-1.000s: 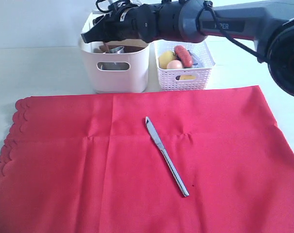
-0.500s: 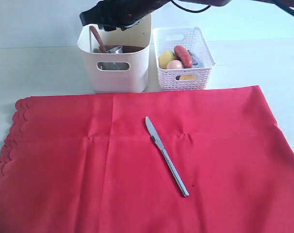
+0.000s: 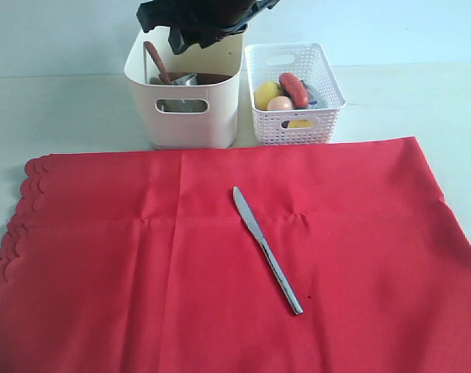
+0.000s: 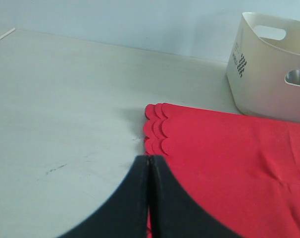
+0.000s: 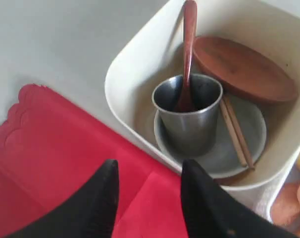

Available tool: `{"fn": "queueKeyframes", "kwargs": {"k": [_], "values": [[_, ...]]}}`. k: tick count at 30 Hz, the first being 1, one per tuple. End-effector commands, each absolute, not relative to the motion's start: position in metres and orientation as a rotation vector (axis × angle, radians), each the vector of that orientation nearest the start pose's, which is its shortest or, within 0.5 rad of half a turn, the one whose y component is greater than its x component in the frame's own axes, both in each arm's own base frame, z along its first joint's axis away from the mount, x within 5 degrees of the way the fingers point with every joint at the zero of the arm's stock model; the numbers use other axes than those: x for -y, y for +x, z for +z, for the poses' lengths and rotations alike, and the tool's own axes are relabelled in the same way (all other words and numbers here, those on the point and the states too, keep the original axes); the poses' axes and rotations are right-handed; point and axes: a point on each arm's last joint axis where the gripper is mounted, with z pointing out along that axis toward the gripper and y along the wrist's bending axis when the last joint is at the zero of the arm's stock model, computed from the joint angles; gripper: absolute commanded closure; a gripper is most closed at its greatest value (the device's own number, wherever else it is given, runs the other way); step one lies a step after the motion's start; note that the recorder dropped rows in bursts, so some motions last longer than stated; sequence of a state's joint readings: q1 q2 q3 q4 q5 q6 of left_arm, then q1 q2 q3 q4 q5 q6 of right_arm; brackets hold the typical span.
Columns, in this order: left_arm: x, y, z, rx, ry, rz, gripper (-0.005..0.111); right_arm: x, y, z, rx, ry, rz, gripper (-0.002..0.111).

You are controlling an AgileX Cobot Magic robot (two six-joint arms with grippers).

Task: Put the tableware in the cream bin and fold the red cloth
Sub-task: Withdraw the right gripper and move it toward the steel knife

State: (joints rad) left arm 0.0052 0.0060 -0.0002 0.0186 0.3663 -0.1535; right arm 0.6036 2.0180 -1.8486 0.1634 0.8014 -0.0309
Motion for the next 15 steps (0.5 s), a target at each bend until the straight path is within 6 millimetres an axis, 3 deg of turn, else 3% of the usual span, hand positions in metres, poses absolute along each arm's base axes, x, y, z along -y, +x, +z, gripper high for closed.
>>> {"fn": "queueKeyframes", "kwargs": {"k": [1, 9, 15], "values": [[-0.001, 0.053, 0.181, -1.84, -0.134, -0.09, 0.107, -0.264, 0.368, 0.303, -2.435, -0.728, 0.387, 0.067], [-0.001, 0.053, 0.181, -1.84, -0.132, -0.089, 0.107, -0.242, 0.349, 0.3, -2.478, -0.767, 0.237, 0.067], [-0.001, 0.053, 0.181, -1.84, -0.132, -0.089, 0.107, -0.224, 0.327, 0.283, -2.53, -0.8, 0.18, 0.067]]}}
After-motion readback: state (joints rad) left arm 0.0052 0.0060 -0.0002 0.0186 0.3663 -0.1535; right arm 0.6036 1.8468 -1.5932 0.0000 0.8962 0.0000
